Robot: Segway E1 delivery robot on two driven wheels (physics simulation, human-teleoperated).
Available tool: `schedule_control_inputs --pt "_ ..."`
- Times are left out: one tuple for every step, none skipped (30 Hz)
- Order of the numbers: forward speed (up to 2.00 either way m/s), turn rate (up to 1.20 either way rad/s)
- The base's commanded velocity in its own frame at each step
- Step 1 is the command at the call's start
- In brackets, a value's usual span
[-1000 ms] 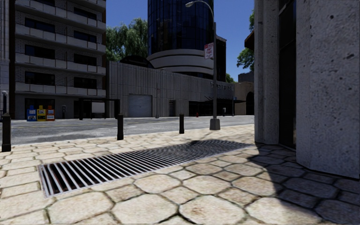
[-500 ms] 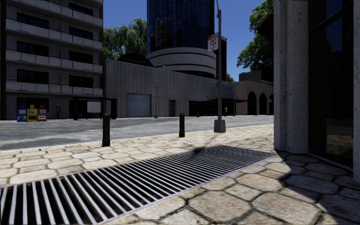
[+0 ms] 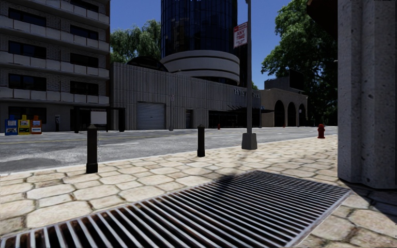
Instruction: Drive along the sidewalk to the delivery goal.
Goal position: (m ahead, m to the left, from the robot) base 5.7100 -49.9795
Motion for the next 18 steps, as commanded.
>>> schedule_control_inputs --pt "2.0 -0.44" --pt "2.0 -0.47" --pt "2.0 -0.49" --pt "2.0 -0.5" --pt "2.0 -0.51" --pt "2.0 -0.51" --pt "2.0 -0.51" --pt "2.0 -0.53" --pt "2.0 -0.53" --pt "2.0 -0.55" --pt "2.0 -0.55" --pt "2.0 -0.55" --pt "2.0 -0.56" --pt "2.0 -0.56" --pt "2.0 -0.57" --pt "2.0 -0.57" --pt "2.0 -0.57" --pt "2.0 -0.57"
